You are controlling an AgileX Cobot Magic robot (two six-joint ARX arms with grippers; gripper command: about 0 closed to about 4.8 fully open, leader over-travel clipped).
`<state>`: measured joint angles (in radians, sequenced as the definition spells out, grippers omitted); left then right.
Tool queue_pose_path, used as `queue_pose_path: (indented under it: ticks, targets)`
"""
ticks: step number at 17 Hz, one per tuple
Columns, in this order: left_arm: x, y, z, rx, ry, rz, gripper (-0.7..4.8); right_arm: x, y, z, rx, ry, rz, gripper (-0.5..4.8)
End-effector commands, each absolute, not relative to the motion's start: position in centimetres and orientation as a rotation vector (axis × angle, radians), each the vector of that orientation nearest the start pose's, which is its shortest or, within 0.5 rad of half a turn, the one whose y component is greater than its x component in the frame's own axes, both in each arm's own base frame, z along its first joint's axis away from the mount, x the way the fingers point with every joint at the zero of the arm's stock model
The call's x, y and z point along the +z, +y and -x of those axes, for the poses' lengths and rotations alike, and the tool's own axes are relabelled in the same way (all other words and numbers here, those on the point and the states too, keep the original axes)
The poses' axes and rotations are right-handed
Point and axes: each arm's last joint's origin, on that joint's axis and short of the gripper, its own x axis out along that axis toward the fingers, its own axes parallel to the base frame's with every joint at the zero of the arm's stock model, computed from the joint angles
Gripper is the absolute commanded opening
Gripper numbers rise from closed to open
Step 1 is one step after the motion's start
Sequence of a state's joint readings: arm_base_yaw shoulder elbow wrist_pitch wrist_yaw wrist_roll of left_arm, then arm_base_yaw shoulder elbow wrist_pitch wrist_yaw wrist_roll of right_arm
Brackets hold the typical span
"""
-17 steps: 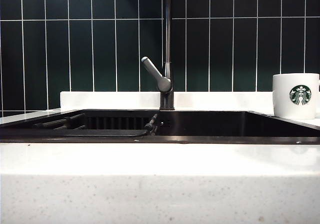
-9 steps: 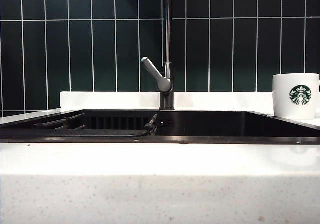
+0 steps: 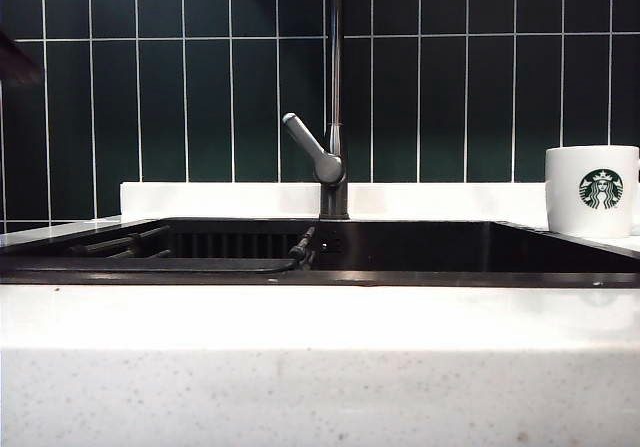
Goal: Pick up the mug next to the sink, go to the faucet to get some water, pour the water into the sink, and finally put the mug back to its place.
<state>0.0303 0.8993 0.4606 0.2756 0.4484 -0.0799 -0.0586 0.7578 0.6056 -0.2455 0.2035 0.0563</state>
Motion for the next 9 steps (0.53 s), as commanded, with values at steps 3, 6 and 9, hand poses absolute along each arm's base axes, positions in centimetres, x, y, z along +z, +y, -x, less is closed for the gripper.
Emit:
queue_pose_path:
  ticks: [3, 6, 9]
  targets:
    - [24.8, -0.7, -23.2, -0.464, 0.152, 0.071, 0.58, 26.2, -1.8, -20.9, -0.267, 0.319, 0.028, 1.63]
    - [24.8, -0.8, -24.9, -0.457, 0.107, -0.001, 0.59, 23.9, -2.0, -23.2, -0.299, 0.396, 0.040, 2.15]
    - [24.4, -0.8, -25.7, -0.448, 0.091, -0.013, 0.59, 22.8, -2.2, -25.0, -0.321, 0.362, 0.041, 2.14]
